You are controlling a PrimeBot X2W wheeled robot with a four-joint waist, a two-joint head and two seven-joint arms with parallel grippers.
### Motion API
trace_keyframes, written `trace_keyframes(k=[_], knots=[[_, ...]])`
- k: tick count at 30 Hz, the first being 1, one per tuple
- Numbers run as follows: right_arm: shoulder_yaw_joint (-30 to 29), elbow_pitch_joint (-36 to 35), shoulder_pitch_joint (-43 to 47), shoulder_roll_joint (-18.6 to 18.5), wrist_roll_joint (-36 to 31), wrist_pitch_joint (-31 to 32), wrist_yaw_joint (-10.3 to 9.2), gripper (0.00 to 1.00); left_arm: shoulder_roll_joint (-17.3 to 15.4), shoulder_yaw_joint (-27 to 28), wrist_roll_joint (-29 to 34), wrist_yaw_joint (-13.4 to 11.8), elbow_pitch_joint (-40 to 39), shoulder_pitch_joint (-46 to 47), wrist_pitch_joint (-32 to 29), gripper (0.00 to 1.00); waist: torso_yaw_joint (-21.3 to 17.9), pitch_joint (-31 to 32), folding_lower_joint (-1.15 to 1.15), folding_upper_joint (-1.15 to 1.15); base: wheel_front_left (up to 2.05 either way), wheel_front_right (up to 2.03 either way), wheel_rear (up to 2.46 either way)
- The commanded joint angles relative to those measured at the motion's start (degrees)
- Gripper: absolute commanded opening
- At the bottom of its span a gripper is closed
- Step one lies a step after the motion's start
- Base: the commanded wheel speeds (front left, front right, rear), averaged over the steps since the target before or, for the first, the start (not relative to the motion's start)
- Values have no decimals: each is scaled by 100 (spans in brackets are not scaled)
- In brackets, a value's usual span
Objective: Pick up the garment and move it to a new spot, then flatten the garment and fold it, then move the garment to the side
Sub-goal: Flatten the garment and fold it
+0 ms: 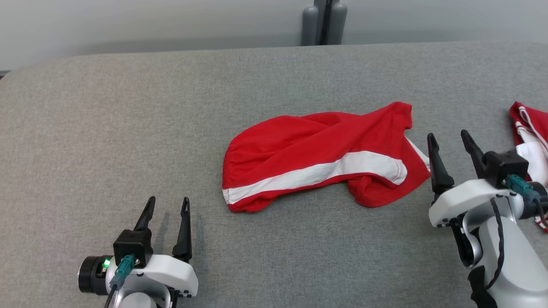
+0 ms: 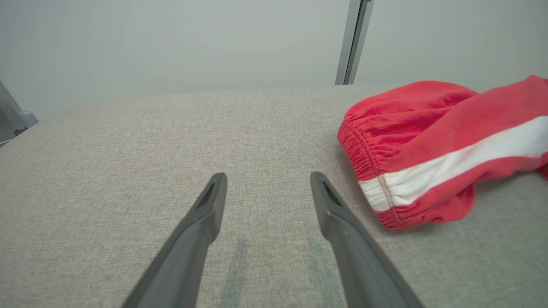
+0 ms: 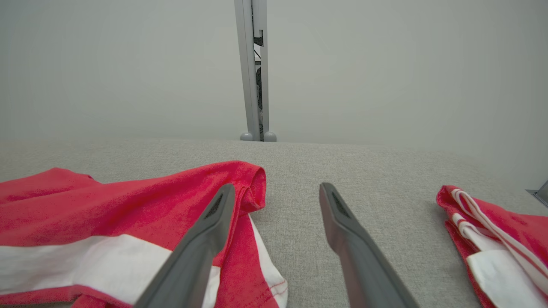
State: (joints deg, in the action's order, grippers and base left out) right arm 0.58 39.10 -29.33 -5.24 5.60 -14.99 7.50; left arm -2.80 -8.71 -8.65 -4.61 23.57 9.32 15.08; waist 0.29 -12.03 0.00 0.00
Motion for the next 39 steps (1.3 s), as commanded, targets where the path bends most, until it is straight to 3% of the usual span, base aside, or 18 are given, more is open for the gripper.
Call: trace_keyframes(k=[1, 8, 22, 39], knots=[[-19, -104, 137, 10, 19, -24, -1, 100, -26, 46, 18, -40, -4, -60, 8, 100, -164, 177, 0, 0, 0, 0, 0], [-91, -637, 854, 165, 113, -23, -2, 100, -25, 214, 21, -44, -12, -289, 8, 100, -331, 450, 0, 0, 0, 0, 0], [340, -744, 1863, 214, 478, -24, -1, 100, -24, 508, 86, -4, 8, -925, 8, 100, -489, 1116, 0, 0, 0, 0, 0], [466, -941, 1948, 215, 711, -25, -1, 100, -24, 499, -17, 125, -85, -922, 8, 100, -536, 1030, 0, 0, 0, 0, 0]])
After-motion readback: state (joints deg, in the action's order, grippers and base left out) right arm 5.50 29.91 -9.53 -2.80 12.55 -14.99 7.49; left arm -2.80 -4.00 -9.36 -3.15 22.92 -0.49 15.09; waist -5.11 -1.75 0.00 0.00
